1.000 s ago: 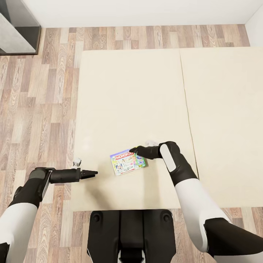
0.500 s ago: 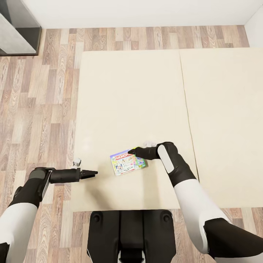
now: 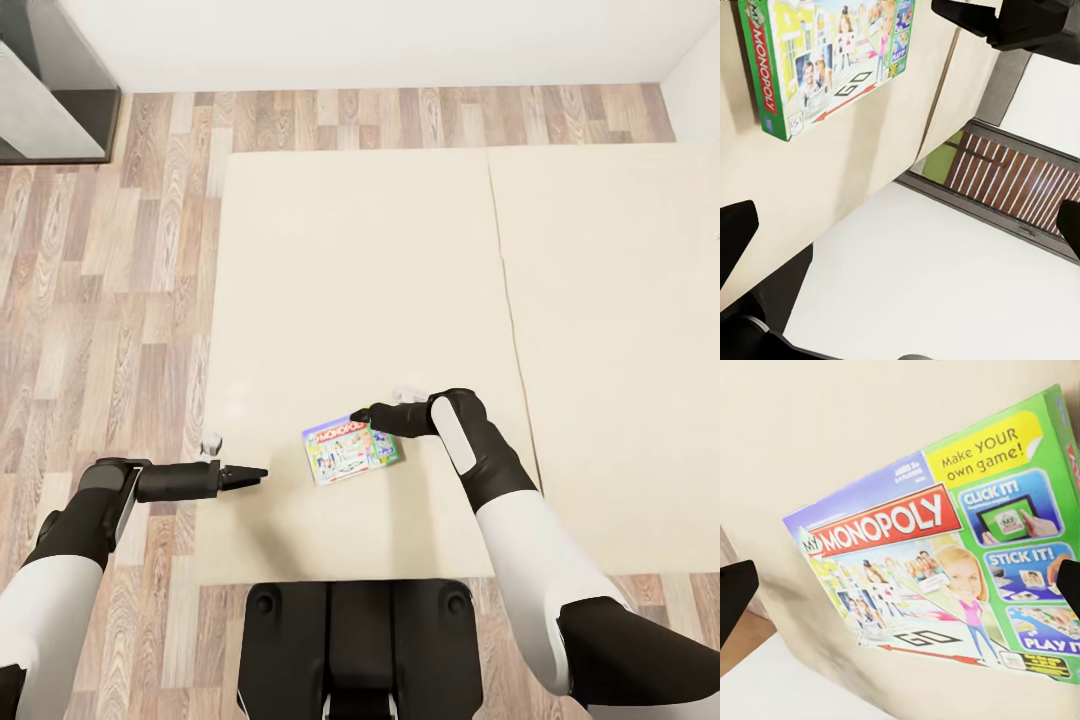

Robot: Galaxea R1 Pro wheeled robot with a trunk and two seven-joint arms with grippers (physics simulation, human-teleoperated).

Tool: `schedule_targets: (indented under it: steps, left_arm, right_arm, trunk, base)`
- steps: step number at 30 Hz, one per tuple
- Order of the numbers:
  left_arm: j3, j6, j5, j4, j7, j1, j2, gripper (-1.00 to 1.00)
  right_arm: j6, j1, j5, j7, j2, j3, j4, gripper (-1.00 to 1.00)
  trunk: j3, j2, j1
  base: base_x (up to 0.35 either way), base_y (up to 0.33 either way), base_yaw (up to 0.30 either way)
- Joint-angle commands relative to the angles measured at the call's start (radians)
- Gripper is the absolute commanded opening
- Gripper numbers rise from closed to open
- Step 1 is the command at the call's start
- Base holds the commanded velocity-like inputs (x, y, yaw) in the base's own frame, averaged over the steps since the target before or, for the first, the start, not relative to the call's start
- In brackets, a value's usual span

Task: Put all the toys in the child's room - the three board games (two on the bed and one on the table), the two jigsaw puzzles on the table, and the tennis ball on the table - inside the toy box on the table in the child's room.

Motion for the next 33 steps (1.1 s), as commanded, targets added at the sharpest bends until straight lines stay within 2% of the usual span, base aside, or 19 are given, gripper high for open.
schedule_targets:
  steps: [1,13,23,33]
  left_arm:
    - [0.002,0.011,-0.010,-0.001,-0.009,-0.001,-0.001,1.00]
    - [0.003,0.011,-0.011,-0.001,-0.009,0.000,-0.001,1.00]
    - [0.003,0.011,-0.011,-0.001,-0.009,0.000,-0.001,1.00]
    - [0.003,0.011,-0.011,-0.001,-0.009,0.000,-0.001,1.00]
  right_arm:
    - [0.004,0.000,0.011,0.010,0.000,-0.001,0.000,1.00]
    - [0.004,-0.001,0.014,0.006,0.000,-0.002,0.000,1.00]
    - [0.006,-0.001,0.014,-0.051,0.000,-0.008,0.000,1.00]
    - [0.005,-0.001,0.014,-0.059,0.000,-0.008,0.005,1.00]
  trunk:
    - [0.001,-0.001,0.001]
    - [0.005,-0.001,0.001]
    - [0.005,-0.001,0.001]
    - [0.005,-0.001,0.001]
  base:
    - [0.000,0.000,0.000]
    - [0.000,0.000,0.000]
    - [0.000,0.000,0.000]
    - [0.000,0.000,0.000]
